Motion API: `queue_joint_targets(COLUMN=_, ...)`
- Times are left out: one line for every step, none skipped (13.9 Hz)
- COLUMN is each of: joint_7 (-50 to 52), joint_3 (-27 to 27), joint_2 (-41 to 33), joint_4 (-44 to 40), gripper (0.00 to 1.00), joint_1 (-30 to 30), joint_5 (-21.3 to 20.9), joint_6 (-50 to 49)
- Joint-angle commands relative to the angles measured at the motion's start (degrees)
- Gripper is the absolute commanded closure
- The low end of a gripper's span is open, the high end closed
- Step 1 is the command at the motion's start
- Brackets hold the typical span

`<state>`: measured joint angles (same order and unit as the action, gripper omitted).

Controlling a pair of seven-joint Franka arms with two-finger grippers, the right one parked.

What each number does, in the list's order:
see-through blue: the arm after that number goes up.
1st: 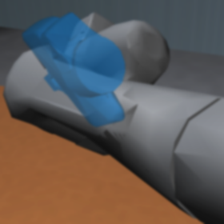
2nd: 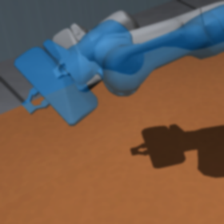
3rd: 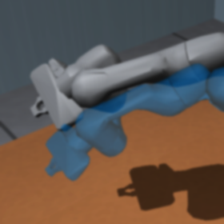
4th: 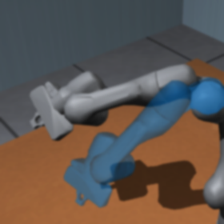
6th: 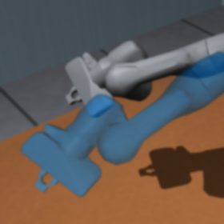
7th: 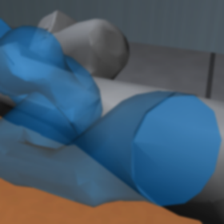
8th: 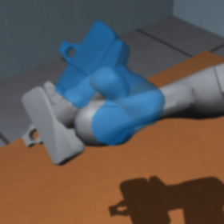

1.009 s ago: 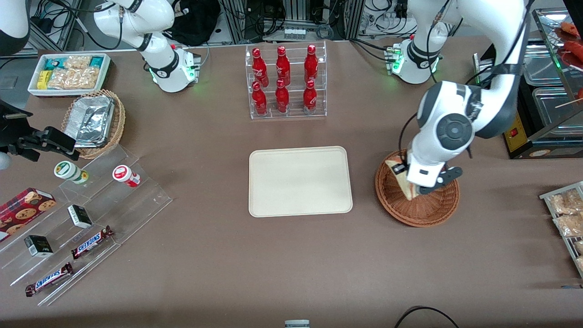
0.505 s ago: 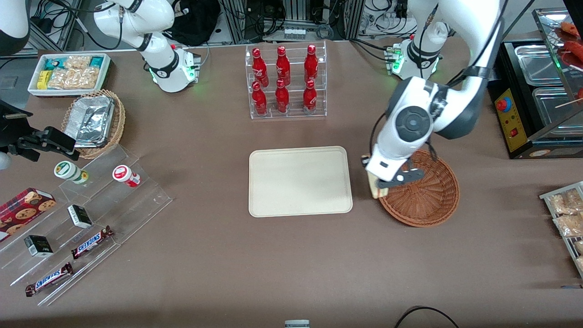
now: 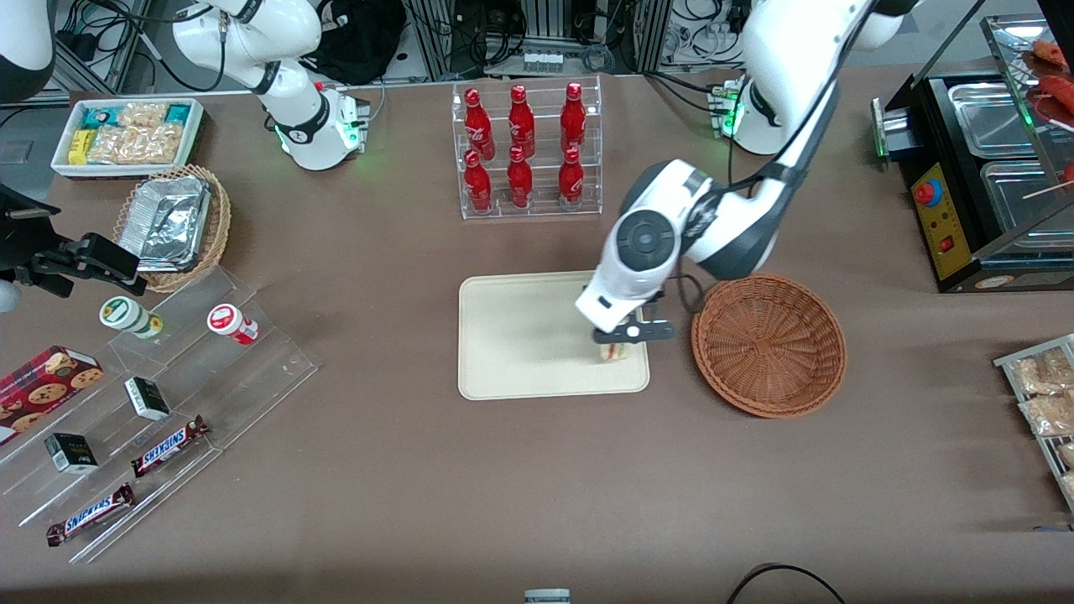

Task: Place sandwich from basket to tray
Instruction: 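Lift the sandwich and carry it with the left gripper over the cream tray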

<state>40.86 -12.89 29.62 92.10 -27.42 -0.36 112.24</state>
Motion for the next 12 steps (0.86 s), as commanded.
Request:
queue_joint_targets(joint_7=3.5, joint_3=0.4, joint_2=6.4, joint_4=-8.2, gripper=0.93, joint_1=-3.9, joint_5=-0.7, joint_6=-1.9)
queue_joint_targets(joint_7=4.4, joint_3=0.5, joint_2=8.0, joint_4=-10.0, gripper=0.93, joint_1=-5.0, joint_5=-0.7, joint_6=-1.9)
queue_joint_targets(joint_7=5.6, joint_3=0.5, joint_2=9.7, joint_4=-11.7, gripper=0.93, joint_1=-5.6, joint_5=-0.7, joint_6=-1.9)
queue_joint_targets(joint_7=6.7, joint_3=0.6, joint_2=10.8, joint_4=-12.9, gripper=0.93, joint_1=-6.5, joint_5=-1.0, joint_6=-1.8)
queue_joint_targets(joint_7=8.3, joint_3=0.7, joint_2=11.8, joint_4=-13.4, gripper=0.93, joint_1=-7.0, joint_5=-2.5, joint_6=-1.7)
queue_joint_targets(joint_7=10.7, joint_3=0.6, joint_2=12.4, joint_4=-13.6, gripper=0.93, joint_1=-7.1, joint_5=-4.3, joint_6=-1.4)
queue_joint_targets(joint_7=12.5, joint_3=0.6, joint_2=12.9, joint_4=-13.6, gripper=0.93, joint_1=-7.6, joint_5=-5.5, joint_6=-1.3)
queue_joint_targets(joint_7=13.8, joint_3=0.6, joint_2=13.1, joint_4=-13.6, gripper=0.93, joint_1=-8.3, joint_5=-6.2, joint_6=-1.2)
queue_joint_targets(joint_7=14.4, joint_3=0.6, joint_2=13.5, joint_4=-13.6, gripper=0.93, joint_1=-8.4, joint_5=-6.4, joint_6=-1.2)
queue_joint_targets(joint_7=14.8, joint_3=0.6, joint_2=13.7, joint_4=-13.6, gripper=0.93, joint_1=-8.5, joint_5=-6.4, joint_6=-1.1)
queue_joint_targets(joint_7=15.5, joint_3=0.6, joint_2=14.0, joint_4=-13.6, gripper=0.93, joint_1=-9.0, joint_5=-6.4, joint_6=-1.0)
queue_joint_targets(joint_7=15.9, joint_3=0.6, joint_2=14.3, joint_4=-13.6, gripper=0.92, joint_1=-9.6, joint_5=-6.5, joint_6=-0.8)
